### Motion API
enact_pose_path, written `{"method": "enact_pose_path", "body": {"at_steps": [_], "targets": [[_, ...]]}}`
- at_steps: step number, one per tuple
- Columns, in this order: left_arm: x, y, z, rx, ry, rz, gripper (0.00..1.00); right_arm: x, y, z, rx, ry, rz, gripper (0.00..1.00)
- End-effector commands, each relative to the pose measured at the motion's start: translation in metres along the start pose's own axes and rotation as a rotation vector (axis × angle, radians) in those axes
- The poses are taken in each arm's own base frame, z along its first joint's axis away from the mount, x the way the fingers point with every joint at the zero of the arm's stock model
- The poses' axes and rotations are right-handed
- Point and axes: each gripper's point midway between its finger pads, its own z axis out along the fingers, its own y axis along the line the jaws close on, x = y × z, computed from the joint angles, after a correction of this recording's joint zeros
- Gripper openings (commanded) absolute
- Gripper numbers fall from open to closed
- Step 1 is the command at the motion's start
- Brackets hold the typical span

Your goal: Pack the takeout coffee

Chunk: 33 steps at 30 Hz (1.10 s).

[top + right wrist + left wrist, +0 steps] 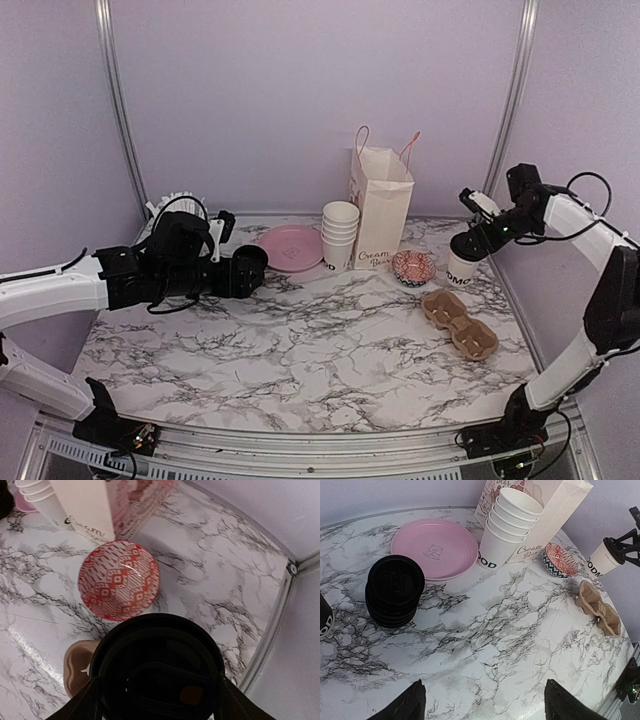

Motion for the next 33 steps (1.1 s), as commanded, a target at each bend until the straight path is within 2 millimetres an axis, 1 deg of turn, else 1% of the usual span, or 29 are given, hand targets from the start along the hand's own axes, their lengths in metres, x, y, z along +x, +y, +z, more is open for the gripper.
{"method": "enact_pose_path", "body": {"at_steps": [1, 4, 7, 11, 14, 15, 16, 18, 20, 23, 25, 26, 28, 30, 31, 33], "targets": [[-0.012, -0.006, 0.002, 0.014, -0.01, 0.019, 0.85, 0.019, -0.05, -0.001, 0.132, 0.05, 0.106, 0.67], [-0.008, -0.002, 0.004, -0.002, 0.008, 0.02, 0.9, 0.033, -0.06, 0.012, 0.159, 0.09, 0.123, 0.68], [-0.006, 0.002, 0.003, -0.023, 0.011, 0.024, 0.94, 0.045, -0.06, 0.028, 0.133, 0.127, 0.147, 0.69], [-0.007, 0.01, 0.001, -0.061, 0.009, 0.059, 0.94, 0.056, -0.058, 0.043, 0.102, 0.145, 0.18, 0.73], [-0.007, 0.016, 0.004, -0.092, 0.03, 0.081, 0.92, 0.058, -0.056, 0.047, 0.084, 0.147, 0.194, 0.79], [-0.008, 0.018, 0.005, -0.105, 0.037, 0.088, 0.91, 0.057, -0.056, 0.047, 0.086, 0.144, 0.196, 0.81], [-0.01, 0.022, 0.007, -0.122, 0.044, 0.095, 0.9, 0.057, -0.056, 0.045, 0.087, 0.141, 0.197, 0.87], [-0.019, 0.027, 0.01, -0.155, 0.048, 0.108, 0.87, 0.053, -0.056, 0.04, 0.094, 0.129, 0.199, 0.91], [-0.027, 0.03, 0.012, -0.182, 0.056, 0.121, 0.84, 0.046, -0.055, 0.03, 0.101, 0.108, 0.203, 0.93], [-0.046, 0.031, 0.006, -0.206, 0.043, 0.17, 0.78, 0.032, -0.053, 0.01, 0.116, 0.059, 0.2, 0.99], [-0.061, 0.023, 0.002, -0.174, 0.024, 0.202, 0.76, 0.021, -0.052, -0.005, 0.134, 0.017, 0.188, 0.99], [-0.069, 0.015, 0.003, -0.145, 0.019, 0.219, 0.74, 0.015, -0.051, -0.013, 0.141, -0.009, 0.181, 0.99], [-0.082, -0.008, 0.009, -0.049, 0.019, 0.265, 0.71, 0.001, -0.041, -0.023, 0.108, -0.075, 0.159, 0.99], [-0.094, -0.028, 0.021, 0.018, 0.022, 0.299, 0.64, -0.011, -0.022, -0.027, 0.053, -0.137, 0.108, 0.97], [-0.103, -0.037, 0.029, 0.044, 0.018, 0.304, 0.6, -0.018, -0.01, -0.028, 0.023, -0.166, 0.073, 0.95], [-0.118, -0.049, 0.046, 0.066, 0.009, 0.295, 0.56, -0.023, 0.023, -0.024, -0.064, -0.197, -0.019, 0.89]]}}
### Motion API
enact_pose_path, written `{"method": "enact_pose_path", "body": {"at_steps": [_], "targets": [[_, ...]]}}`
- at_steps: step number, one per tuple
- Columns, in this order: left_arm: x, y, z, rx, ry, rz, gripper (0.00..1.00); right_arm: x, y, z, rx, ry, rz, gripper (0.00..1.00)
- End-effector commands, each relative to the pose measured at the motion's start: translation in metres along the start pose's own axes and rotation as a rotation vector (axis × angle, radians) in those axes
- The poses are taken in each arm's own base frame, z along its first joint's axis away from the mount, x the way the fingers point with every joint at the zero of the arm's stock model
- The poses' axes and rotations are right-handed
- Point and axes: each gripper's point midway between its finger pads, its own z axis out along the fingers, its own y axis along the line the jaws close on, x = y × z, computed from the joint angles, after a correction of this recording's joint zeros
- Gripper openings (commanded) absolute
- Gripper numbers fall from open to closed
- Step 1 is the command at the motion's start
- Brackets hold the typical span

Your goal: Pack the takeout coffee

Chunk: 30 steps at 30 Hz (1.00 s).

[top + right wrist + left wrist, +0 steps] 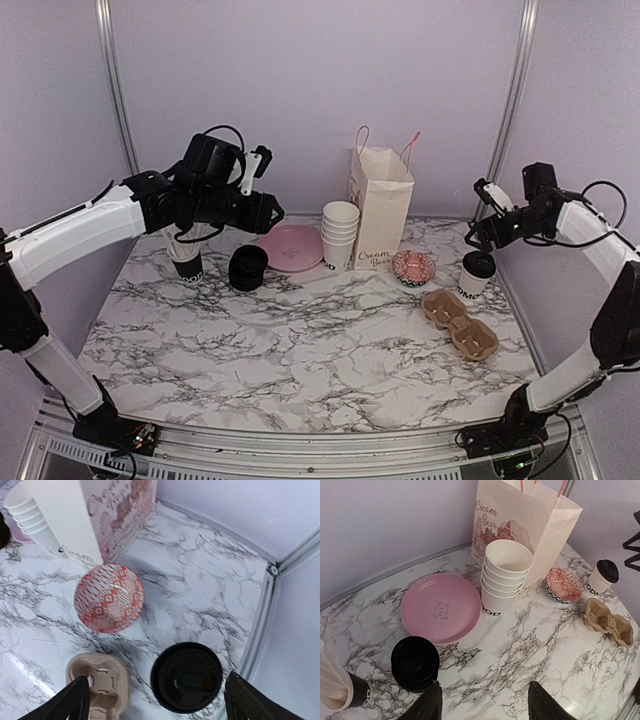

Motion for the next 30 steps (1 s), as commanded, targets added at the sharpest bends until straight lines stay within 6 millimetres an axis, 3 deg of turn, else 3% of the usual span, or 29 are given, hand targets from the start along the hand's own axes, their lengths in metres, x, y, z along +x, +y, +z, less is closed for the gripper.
{"method": "enact_pose_path", "body": {"at_steps": [1, 2, 3, 4, 6, 11, 14, 16, 22, 30], "targets": [[-0.025, -0.032, 0.036, 0.126, 0.018, 0.056, 0.55, -0.023, 0.071, -0.005, -0.182, -0.122, -0.171, 0.88], [-0.039, -0.035, 0.044, 0.128, -0.001, 0.044, 0.54, -0.026, 0.083, -0.004, -0.189, -0.128, -0.201, 0.86], [-0.039, -0.035, 0.057, 0.122, 0.012, 0.031, 0.51, -0.028, 0.094, -0.004, -0.201, -0.134, -0.231, 0.84], [-0.053, -0.036, 0.063, 0.119, -0.009, 0.012, 0.49, -0.03, 0.102, -0.004, -0.21, -0.134, -0.251, 0.83], [-0.062, -0.034, 0.085, 0.098, -0.014, -0.038, 0.45, -0.031, 0.111, -0.003, -0.222, -0.136, -0.264, 0.82], [-0.067, -0.036, 0.134, 0.09, -0.011, -0.137, 0.4, -0.027, 0.134, 0.001, -0.279, -0.137, -0.32, 0.74], [-0.061, -0.037, 0.145, 0.09, 0.005, -0.154, 0.41, -0.044, 0.159, -0.008, -0.311, -0.194, -0.408, 0.71], [-0.058, -0.036, 0.139, 0.086, 0.011, -0.157, 0.43, -0.06, 0.178, -0.013, -0.342, -0.241, -0.487, 0.69], [-0.055, -0.032, 0.067, 0.08, -0.032, -0.15, 0.54, -0.121, 0.216, -0.003, -0.373, -0.347, -0.62, 0.6], [-0.017, -0.022, -0.009, 0.091, -0.061, -0.179, 0.6, -0.168, 0.257, 0.052, -0.354, -0.324, -0.666, 0.56]]}}
